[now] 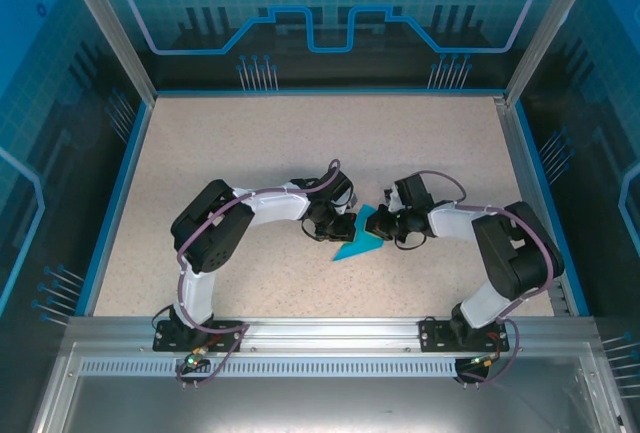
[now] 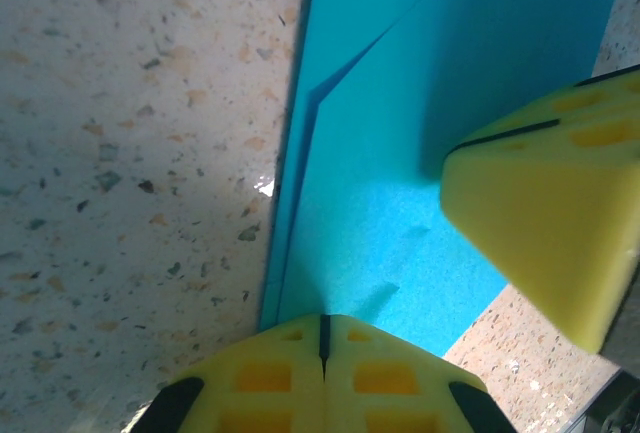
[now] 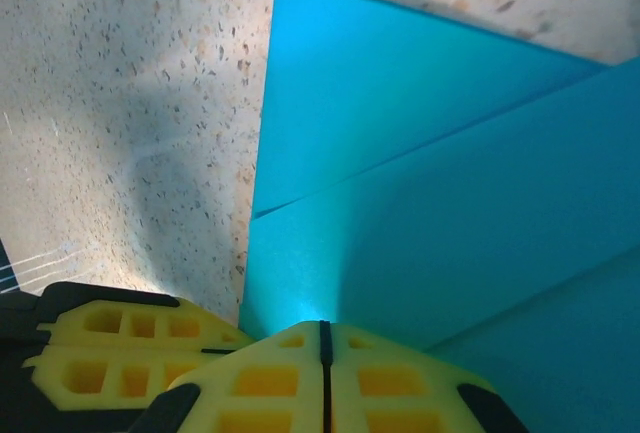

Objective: Fold a paper plane with a square sheet of paper (pick it up from the middle)
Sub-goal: Fourth fold the wing at the center of the table.

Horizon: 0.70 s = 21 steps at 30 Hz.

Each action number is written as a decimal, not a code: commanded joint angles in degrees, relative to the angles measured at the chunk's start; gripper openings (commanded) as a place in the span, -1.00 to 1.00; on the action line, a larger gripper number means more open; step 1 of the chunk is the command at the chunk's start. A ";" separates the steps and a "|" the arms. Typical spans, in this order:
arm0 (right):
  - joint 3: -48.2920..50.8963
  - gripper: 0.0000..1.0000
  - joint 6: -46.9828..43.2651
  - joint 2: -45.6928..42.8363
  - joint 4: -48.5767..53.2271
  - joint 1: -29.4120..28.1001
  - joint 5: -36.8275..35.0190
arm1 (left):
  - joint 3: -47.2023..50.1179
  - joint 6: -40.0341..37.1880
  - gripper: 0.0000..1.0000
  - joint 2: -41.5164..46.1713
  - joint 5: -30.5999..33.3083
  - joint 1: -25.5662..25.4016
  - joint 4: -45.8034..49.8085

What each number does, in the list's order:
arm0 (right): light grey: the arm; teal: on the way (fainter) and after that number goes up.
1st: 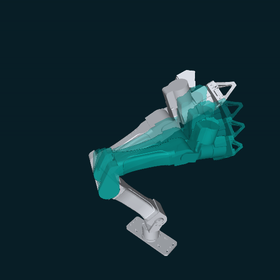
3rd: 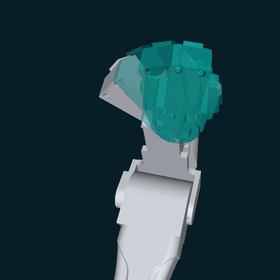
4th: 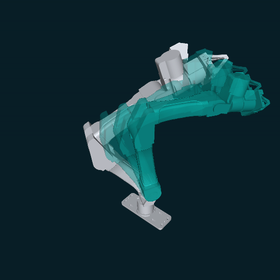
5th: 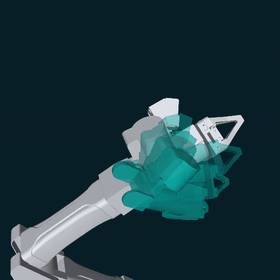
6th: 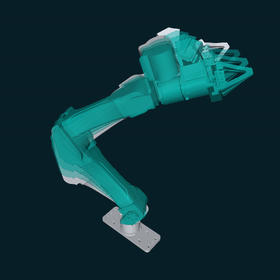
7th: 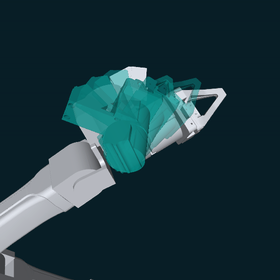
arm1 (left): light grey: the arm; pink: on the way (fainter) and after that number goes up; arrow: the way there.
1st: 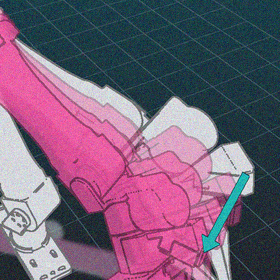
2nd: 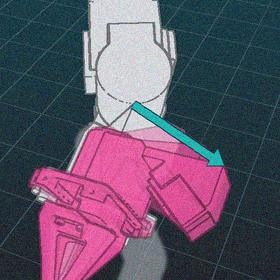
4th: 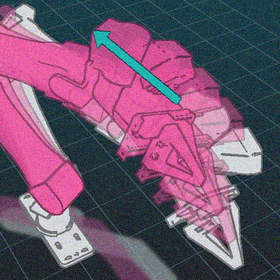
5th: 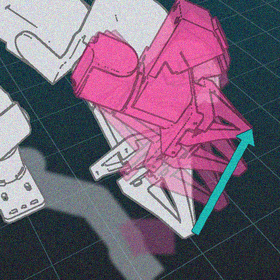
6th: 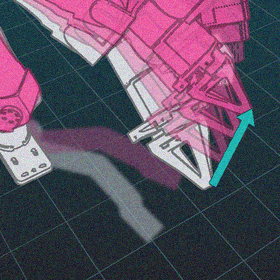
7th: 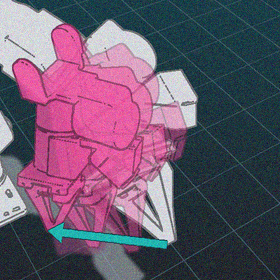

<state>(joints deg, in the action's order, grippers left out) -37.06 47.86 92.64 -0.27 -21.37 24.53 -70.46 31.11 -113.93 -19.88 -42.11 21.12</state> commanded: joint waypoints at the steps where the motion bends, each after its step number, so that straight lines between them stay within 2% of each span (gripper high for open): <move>1: 0.75 -0.86 0.66 1.97 -1.66 -0.94 1.42 | 0.80 0.17 -0.99 -0.77 2.48 0.26 6.56; 6: 0.41 -0.88 0.32 4.18 0.60 -0.96 -1.13 | -0.18 -0.40 -0.97 -0.23 1.88 0.19 7.02; 12: 1.09 -0.89 -0.23 5.67 3.62 -0.03 -3.61 | -2.29 -1.84 -0.79 4.23 -0.44 0.33 6.43; 16: 1.30 -0.89 -0.09 6.09 3.62 0.01 -4.03 | -1.79 0.11 -0.66 6.34 -4.45 0.35 3.17; 21: 1.03 -0.90 -0.03 6.91 3.66 0.13 -4.32 | 0.34 3.09 -0.63 5.95 -7.53 0.21 -0.01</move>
<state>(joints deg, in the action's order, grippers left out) -37.43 48.03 95.33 -1.76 -21.30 25.63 -70.81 32.01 -108.84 -23.81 -42.11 22.22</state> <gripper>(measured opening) 0.056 0.184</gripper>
